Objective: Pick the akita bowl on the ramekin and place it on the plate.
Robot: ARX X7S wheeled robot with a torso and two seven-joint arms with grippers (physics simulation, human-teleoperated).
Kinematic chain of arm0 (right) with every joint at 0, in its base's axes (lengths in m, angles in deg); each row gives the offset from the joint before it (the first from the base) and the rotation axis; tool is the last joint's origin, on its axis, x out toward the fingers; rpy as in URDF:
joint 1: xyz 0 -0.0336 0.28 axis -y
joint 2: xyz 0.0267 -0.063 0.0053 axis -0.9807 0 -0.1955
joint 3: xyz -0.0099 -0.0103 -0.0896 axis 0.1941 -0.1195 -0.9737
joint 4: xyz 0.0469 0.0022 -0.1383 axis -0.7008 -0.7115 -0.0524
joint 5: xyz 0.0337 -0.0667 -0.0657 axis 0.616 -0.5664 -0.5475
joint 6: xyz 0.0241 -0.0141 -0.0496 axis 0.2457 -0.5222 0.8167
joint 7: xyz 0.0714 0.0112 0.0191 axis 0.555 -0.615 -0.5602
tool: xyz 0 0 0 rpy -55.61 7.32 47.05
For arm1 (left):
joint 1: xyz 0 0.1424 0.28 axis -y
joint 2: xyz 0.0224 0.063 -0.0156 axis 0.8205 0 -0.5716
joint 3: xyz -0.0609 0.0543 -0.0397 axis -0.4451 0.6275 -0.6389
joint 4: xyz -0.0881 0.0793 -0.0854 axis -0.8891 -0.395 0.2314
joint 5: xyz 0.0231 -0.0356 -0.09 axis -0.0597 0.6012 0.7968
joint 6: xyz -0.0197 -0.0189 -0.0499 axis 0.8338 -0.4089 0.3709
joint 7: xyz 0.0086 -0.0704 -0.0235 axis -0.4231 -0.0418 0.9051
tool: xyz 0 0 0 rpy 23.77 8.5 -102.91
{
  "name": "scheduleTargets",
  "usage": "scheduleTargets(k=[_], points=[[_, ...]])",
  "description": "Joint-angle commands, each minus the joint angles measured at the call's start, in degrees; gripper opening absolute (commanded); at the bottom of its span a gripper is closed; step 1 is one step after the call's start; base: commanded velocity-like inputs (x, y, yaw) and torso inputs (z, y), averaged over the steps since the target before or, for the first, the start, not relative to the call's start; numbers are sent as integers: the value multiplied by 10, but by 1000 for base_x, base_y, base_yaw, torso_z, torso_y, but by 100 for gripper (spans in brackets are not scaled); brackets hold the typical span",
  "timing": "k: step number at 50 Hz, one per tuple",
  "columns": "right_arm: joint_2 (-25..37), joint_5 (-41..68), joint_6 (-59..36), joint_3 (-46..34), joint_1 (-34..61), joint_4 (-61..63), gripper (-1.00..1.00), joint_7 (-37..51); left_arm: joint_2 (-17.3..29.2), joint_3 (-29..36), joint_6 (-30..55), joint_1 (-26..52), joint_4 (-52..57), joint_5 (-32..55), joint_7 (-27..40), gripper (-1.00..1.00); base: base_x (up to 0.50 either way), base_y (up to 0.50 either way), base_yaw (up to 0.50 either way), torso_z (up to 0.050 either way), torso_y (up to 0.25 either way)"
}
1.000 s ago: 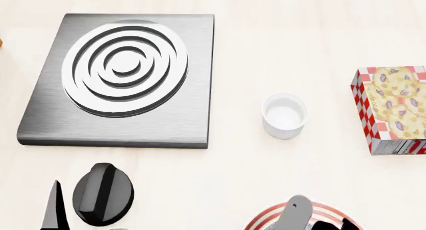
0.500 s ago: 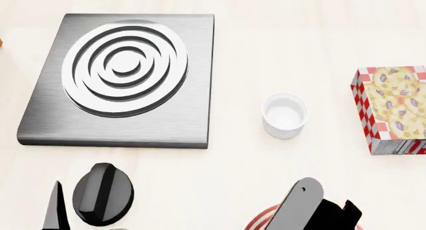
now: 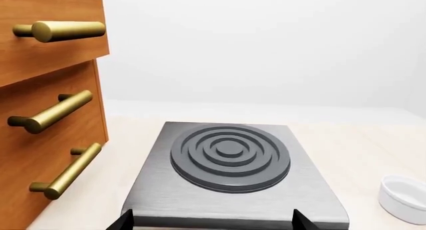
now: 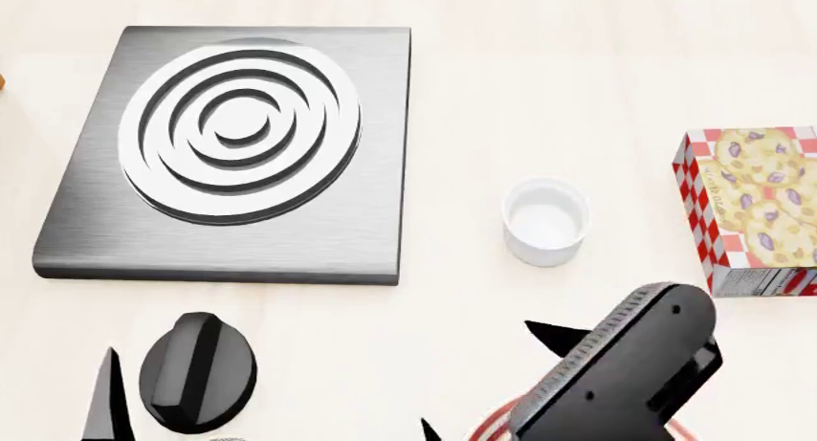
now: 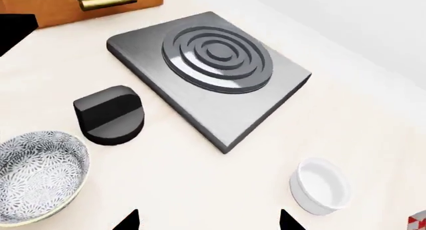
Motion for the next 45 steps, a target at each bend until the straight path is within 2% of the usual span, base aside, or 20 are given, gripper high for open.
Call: scheduleTargets(k=[1, 9, 24, 45], points=[[-16, -29, 120, 47, -69, -20, 100, 16, 1, -1, -2, 0, -1, 2, 2, 100, 0, 0, 0, 0, 0], [-52, -87, 182, 63, -102, -48, 100, 44, 3, 1, -1, 0, -3, 3, 1, 100, 0, 0, 0, 0, 0], [-121, -172, 285, 95, -145, -122, 100, 91, 4, 5, -3, 1, -8, 8, -1, 100, 0, 0, 0, 0, 249], [-165, -229, 384, 116, -189, -159, 100, 96, 5, 10, -10, 4, -14, 11, -3, 100, 0, 0, 0, 0, 250]])
